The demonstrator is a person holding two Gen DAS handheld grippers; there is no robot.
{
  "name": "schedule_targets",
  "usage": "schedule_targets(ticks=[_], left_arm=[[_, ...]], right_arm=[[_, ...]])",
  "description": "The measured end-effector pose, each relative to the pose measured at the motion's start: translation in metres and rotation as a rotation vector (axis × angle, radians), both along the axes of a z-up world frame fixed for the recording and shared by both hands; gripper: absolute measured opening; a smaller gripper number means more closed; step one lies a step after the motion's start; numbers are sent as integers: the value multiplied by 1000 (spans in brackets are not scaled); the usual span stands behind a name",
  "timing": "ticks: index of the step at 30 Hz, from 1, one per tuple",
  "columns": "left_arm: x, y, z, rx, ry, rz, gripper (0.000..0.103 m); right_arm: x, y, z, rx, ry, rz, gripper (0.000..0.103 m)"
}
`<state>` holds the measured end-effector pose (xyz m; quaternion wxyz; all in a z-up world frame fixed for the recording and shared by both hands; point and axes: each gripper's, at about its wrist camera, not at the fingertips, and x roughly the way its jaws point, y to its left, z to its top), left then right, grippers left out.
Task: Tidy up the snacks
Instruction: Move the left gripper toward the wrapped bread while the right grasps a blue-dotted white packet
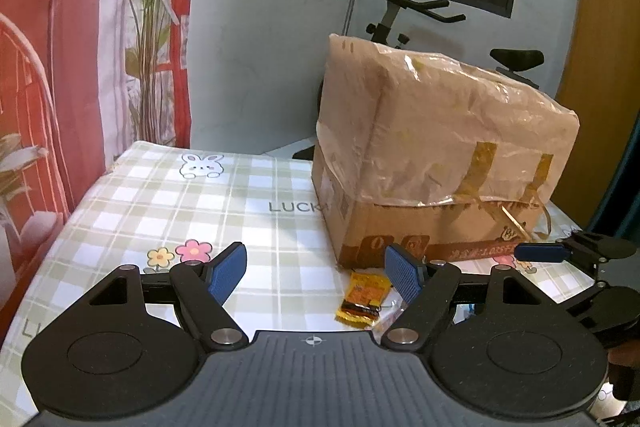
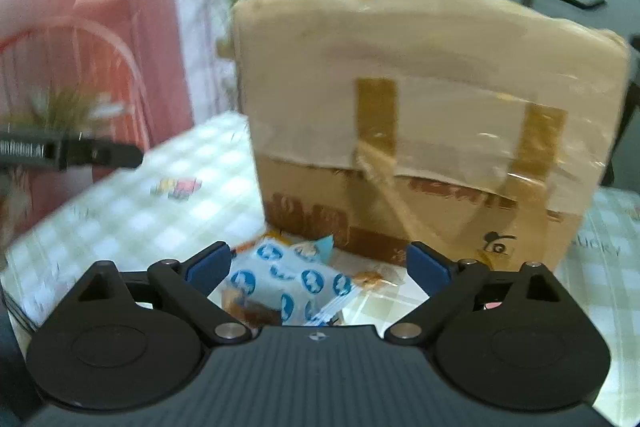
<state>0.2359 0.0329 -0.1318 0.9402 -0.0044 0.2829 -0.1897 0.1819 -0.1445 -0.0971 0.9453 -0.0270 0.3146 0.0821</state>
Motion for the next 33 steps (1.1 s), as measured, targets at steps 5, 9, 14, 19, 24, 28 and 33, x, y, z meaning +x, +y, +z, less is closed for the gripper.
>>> schedule_targets(ticks=[5,9,14,19,24,28,33], left_arm=[[-2,-3,-5,3,13,-10,78],[-4,-6,-7,-3,26,-13,78],[-6,-4,-8,-11,42,-6,78],[-7,-6,-10,-6,58,-8,77],[-7,-16,-17,0,77,-37,72],[-4,-33,-26,1,102,-76,67],[1,-64,-34,28,129,-95,67]], right_arm=[[-1,3,-6,-55,32,62,94],[9,3,-14,-67,61,112,89],[28,5,-20,-26,80,197,78],[32,8,-25,4,108,214,61],[18,-11,-24,105,86,151,52],[-2,-35,-24,167,38,47,52],[-17,-60,-29,162,12,-47,51]])
